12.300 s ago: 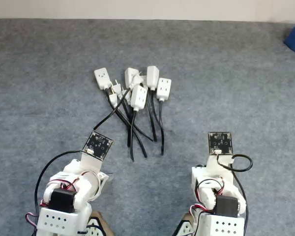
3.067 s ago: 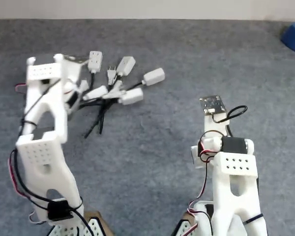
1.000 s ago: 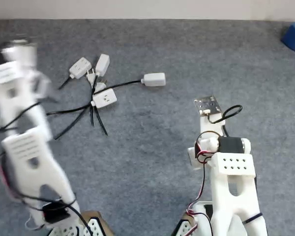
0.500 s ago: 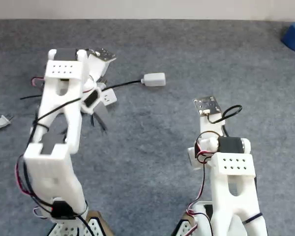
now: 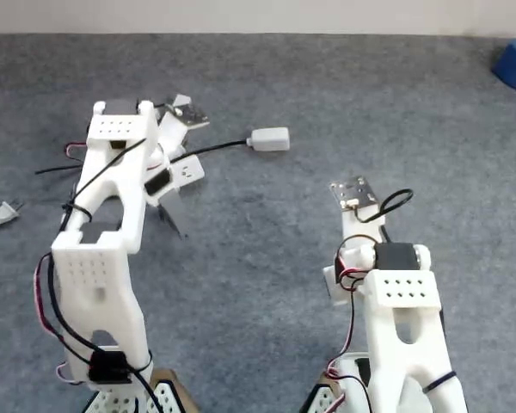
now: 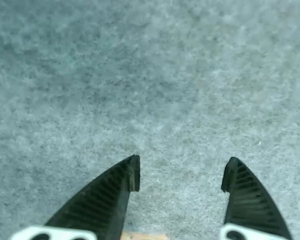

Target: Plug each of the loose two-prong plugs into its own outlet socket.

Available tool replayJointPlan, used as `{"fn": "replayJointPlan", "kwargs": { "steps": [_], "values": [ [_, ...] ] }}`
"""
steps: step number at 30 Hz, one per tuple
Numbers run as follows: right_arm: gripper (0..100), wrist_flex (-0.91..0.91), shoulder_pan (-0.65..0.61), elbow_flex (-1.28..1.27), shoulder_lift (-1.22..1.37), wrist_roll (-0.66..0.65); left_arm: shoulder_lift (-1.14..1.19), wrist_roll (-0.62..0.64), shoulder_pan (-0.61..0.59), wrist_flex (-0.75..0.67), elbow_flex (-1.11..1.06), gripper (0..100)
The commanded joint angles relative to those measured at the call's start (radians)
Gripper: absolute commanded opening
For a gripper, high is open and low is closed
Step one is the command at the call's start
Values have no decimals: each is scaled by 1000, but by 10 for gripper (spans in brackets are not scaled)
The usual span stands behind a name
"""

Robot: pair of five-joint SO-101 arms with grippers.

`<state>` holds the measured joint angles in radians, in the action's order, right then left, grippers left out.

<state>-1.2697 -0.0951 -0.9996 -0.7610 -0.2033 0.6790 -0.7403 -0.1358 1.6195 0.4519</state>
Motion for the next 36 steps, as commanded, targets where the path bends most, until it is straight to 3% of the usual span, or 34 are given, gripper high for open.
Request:
{"fn": "replayJointPlan", "kwargs": {
  "steps": [1, 12, 15, 20, 27, 33, 36],
  "values": [
    [271, -2, -5, 8, -25, -11, 81, -2, -35, -8, 203, 379],
    [271, -2, -5, 8, -25, -11, 331, 187, -41, 69, 466, 378],
    [271, -2, -5, 8, -25, -11, 325, 224, -35, 129, 550, 331],
    [271, -2, -5, 8, -25, -11, 223, 226, -61, 158, 576, 239],
    [271, -2, -5, 8, -25, -11, 119, 143, -56, 150, 567, 239],
    [271, -2, -5, 8, -25, -32, 206, 61, -28, 31, 565, 245],
    [271, -2, -5, 8, -25, -32, 262, 32, -5, 31, 565, 306]
  ]
}}
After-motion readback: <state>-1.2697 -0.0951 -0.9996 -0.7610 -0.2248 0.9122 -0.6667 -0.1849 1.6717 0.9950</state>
